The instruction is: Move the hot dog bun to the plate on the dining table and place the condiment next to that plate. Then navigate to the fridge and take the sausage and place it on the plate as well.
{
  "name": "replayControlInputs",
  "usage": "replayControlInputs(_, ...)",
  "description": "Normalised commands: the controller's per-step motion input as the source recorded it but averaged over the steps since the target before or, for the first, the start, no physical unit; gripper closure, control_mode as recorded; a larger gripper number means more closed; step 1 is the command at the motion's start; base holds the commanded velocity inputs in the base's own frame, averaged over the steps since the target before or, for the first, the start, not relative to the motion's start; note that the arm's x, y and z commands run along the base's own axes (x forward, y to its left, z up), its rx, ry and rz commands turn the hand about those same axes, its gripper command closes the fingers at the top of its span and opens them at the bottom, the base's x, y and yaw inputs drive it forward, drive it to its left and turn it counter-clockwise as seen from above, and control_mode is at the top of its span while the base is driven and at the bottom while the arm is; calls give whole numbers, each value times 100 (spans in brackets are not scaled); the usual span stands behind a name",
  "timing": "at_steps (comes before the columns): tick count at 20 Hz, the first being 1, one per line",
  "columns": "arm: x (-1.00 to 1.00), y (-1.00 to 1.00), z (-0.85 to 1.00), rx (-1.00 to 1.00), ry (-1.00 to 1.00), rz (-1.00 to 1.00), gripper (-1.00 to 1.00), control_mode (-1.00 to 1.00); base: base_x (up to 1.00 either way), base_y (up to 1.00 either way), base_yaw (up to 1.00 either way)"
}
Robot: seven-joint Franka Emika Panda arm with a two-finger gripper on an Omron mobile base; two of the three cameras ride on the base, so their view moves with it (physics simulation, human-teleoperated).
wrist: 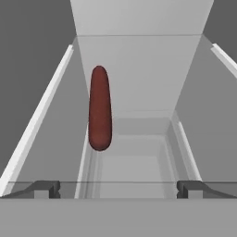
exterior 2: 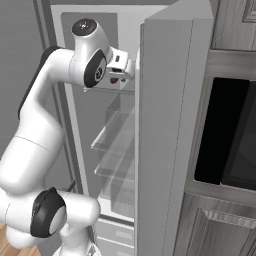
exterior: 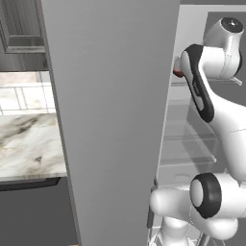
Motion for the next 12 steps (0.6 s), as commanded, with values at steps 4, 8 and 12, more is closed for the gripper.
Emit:
replayControlInputs(4, 28, 0, -6, 0, 0, 0, -100, -100, 0, 0, 0)
replayControlInputs(8, 26, 1, -12, 0, 0, 0, -100, -100, 0, 0, 0)
replayControlInputs(12, 29, 2, -14, 0, 0, 0, -100, -100, 0, 0, 0)
